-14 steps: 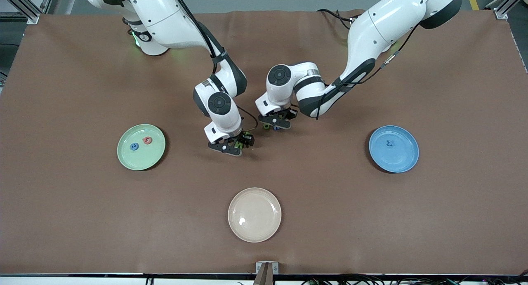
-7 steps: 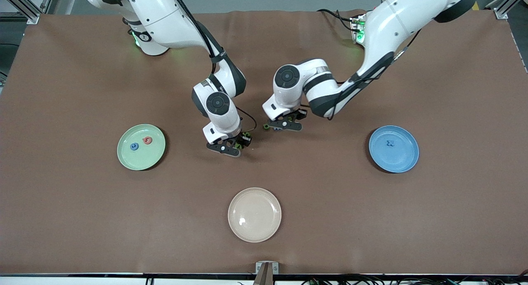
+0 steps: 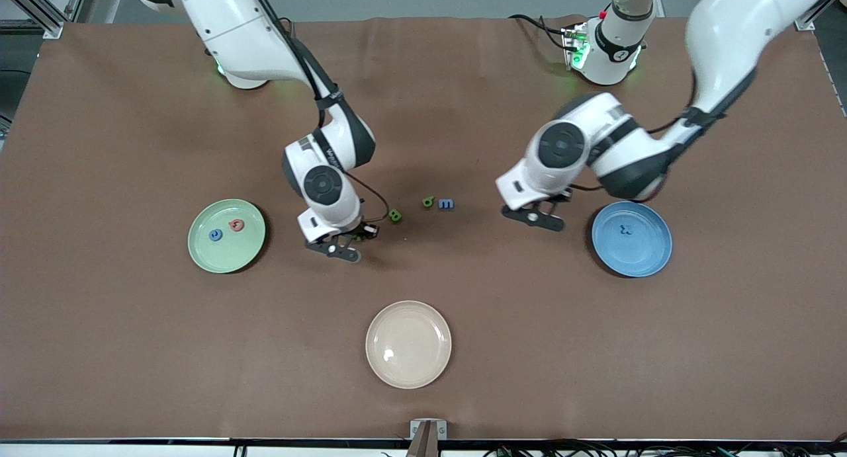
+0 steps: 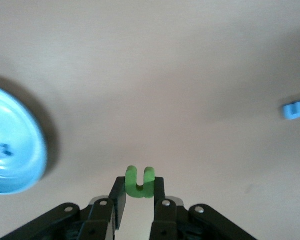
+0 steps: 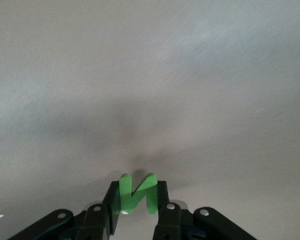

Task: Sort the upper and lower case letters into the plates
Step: 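Drop the u into the blue plate while the right gripper places N on green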

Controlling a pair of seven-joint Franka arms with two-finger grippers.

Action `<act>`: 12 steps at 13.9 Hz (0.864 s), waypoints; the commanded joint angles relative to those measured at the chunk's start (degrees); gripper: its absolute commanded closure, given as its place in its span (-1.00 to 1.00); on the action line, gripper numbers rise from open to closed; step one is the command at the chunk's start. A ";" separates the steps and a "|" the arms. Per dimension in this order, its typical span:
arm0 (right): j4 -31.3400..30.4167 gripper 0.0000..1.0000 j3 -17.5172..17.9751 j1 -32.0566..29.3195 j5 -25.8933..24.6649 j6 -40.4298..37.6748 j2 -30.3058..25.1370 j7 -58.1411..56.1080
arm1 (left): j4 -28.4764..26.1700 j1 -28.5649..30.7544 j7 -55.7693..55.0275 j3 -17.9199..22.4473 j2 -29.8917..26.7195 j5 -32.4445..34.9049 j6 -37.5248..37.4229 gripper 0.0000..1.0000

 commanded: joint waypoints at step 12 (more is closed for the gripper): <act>-18.58 1.00 0.83 -23.84 -1.07 2.84 -14.40 -35.11 | -9.11 23.66 23.39 4.83 0.50 13.08 11.86 0.83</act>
